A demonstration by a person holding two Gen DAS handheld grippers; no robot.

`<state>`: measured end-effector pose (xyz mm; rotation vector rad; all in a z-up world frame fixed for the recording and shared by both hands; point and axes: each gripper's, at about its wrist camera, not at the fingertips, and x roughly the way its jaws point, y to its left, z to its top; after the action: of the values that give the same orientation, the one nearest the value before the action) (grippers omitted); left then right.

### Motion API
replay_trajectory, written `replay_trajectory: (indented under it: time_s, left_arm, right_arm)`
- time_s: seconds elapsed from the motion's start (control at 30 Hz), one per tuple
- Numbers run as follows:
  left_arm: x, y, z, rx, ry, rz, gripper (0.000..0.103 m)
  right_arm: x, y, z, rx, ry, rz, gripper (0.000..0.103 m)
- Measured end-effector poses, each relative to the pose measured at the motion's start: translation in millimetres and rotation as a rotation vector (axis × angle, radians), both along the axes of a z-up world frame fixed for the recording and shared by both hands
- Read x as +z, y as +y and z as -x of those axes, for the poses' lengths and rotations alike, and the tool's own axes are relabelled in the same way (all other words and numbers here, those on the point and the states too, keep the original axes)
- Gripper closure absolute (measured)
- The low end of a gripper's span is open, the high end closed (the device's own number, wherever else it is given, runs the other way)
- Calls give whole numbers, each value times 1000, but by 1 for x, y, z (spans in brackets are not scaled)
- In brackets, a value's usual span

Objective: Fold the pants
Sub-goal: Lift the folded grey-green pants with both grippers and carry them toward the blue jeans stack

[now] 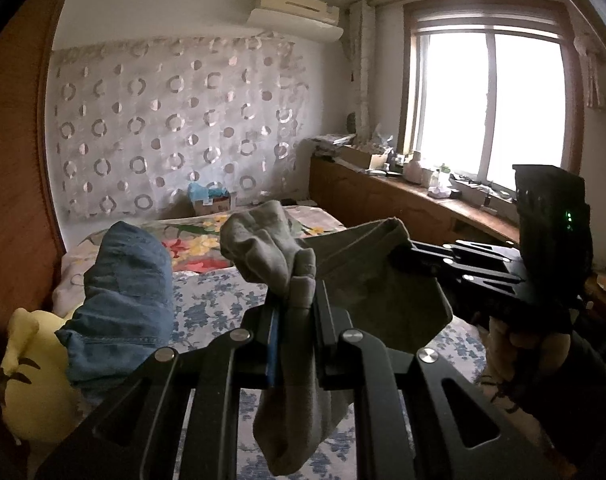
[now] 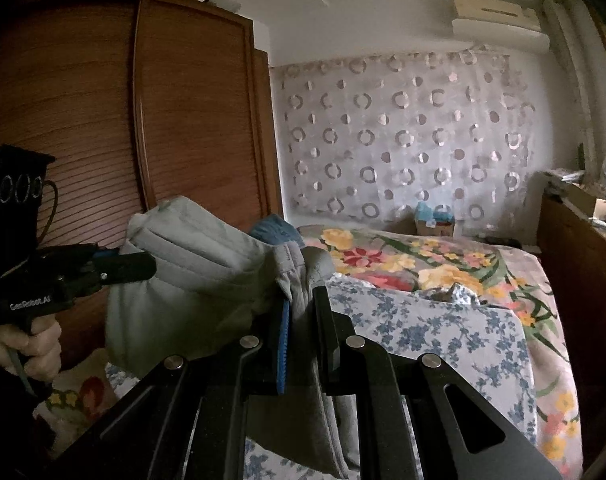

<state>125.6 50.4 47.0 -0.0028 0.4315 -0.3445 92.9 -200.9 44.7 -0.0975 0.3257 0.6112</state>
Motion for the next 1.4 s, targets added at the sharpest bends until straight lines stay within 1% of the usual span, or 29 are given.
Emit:
replay_trajectory:
  time_s: [0.17,0.43,0.8,0.97,1.17,1.23,1.4]
  left_arm:
    - [-4,9,-8,33,4,-5,88]
    - [-21,34,-33,84,26,28,88]
    - [-45,77,-73,180,75,55,88]
    - [-44,96,-85,225,72,50,88]
    - [-45,115,-107,273,46,52,88]
    - [-50,124,-118,307,55,54,88]
    - [-55,135,-130,336,60,74,88]
  right_arm:
    - [-5,10,-27,30,19,-4,92]
    - [-15,21,-78,81,42,-23,92]
    - [-22,56,-155,167,39,22,92]
    - [-23,67,-190,207,39,22,92]
    - [-23,94,-236,218,24,49,92]
    - [-25,104,-251,223,36,45,92]
    - [-30,128,-281,236,46,62,92]
